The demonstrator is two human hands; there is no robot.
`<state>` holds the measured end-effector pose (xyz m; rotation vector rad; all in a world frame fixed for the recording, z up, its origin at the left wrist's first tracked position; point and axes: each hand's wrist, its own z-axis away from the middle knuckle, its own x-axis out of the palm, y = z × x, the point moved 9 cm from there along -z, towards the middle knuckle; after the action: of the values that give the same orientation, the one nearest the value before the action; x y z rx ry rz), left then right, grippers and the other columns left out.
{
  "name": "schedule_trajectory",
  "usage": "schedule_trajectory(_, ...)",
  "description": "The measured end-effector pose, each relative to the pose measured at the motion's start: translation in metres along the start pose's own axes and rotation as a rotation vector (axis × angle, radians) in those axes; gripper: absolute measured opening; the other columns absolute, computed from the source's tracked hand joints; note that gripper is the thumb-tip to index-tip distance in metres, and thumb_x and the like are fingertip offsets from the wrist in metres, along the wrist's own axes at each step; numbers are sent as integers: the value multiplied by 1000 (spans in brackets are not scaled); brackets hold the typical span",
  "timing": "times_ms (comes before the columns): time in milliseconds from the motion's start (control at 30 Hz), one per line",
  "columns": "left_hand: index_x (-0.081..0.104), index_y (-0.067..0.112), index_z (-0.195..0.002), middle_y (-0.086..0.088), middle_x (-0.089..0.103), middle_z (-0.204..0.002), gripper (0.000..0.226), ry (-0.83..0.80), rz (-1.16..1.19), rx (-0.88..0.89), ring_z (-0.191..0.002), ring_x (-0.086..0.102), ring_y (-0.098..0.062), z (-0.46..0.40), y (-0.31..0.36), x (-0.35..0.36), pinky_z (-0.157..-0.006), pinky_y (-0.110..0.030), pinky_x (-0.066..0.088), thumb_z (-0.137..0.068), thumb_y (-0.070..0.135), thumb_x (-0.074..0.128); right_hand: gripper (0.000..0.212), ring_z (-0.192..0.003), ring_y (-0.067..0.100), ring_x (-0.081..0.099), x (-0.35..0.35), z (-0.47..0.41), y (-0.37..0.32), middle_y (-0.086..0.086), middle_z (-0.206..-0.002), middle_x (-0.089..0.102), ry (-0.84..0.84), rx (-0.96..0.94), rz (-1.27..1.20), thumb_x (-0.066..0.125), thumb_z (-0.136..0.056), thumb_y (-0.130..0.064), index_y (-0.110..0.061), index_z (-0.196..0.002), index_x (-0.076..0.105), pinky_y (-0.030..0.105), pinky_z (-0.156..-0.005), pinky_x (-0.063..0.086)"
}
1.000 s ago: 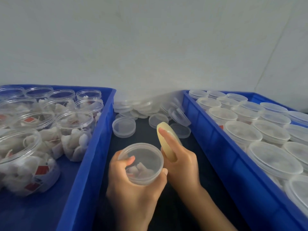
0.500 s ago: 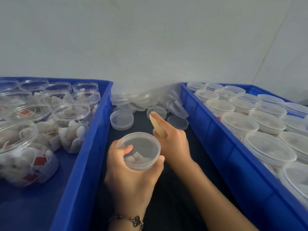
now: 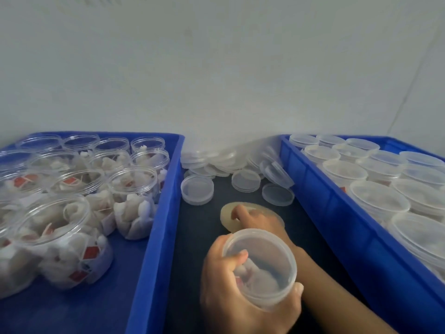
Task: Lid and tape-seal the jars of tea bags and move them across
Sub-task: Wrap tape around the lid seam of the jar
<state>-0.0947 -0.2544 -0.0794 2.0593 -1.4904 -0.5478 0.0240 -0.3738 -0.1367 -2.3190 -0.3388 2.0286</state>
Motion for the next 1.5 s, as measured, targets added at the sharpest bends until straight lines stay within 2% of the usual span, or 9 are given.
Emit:
schedule_trajectory(100,50,9,-93,-6,63,-94,67,4,26,30,-77,67,-20,2,1,-2,-63,-33,55,-37,25,83,24,-91,15,46,6,11,-6,-9,-87,50,1,-111,39,53,-91,-40,-22,-102,43,27,-76,34)
schedule_trajectory(233,44,19,-103,-12,58,-113,67,-118,123,-3,-99,63,-25,4,-3,-4,-75,-39,55,-50,46,76,27,-121,8,38,-3,34,12,-12,-123,51,-29,55,-47,55,-90,-40,-34,-116,57,35,-102,30)
schedule_trajectory(333,44,19,-105,-10,58,-115,68,-119,99,-3,-103,61,-22,6,-5,-4,-81,-33,53,-52,49,75,16,-102,0,58,-44,77,29,-12,-108,65,298,263,-675,56,-93,-33,-39,-97,69,25,-87,50)
schedule_trajectory(400,43,18,-106,-11,58,-116,71,-119,60,-13,-105,61,-24,7,-6,-4,-85,-30,50,-51,51,74,24,-99,5,65,-37,104,21,-7,-107,70,233,273,-1258,51,-91,-39,-36,-101,72,19,-80,54)
schedule_trajectory(467,43,18,-107,-11,58,-117,72,-123,40,-28,-107,60,-25,9,-8,-4,-83,-35,52,-50,51,74,37,-107,8,64,-30,125,5,-8,-115,69,122,236,-1452,52,-83,-36,-29,-116,68,16,-83,51)
schedule_trajectory(700,43,22,-110,-1,54,-122,73,-137,59,-53,-109,58,-17,10,-9,-6,-81,-39,54,-52,52,75,22,-89,16,70,-27,148,15,2,-93,74,381,366,-1426,65,-67,-18,-23,-84,78,20,-66,56)
schedule_trajectory(1100,44,23,-112,8,49,-129,75,-143,89,-61,-117,53,-10,14,-19,-3,-90,-21,46,-51,52,77,24,-76,1,66,-50,154,13,-16,-81,70,555,372,-1022,61,-85,-5,-27,-81,69,10,-60,50)
schedule_trajectory(1367,44,24,-113,-2,53,-125,75,-143,51,-72,-115,55,-20,13,-17,-5,-88,-36,51,-52,54,75,24,-81,3,61,-58,164,5,-18,-87,61,686,315,-698,59,-86,-8,-31,-77,58,20,-62,50)
schedule_trajectory(1500,42,23,-112,3,49,-127,74,-177,69,-98,-120,49,-3,13,-17,-1,-93,-12,42,-51,54,72,13,-75,1,62,-64,179,3,-15,-83,63,760,281,-696,55,-80,-18,-30,-76,56,14,-62,50)
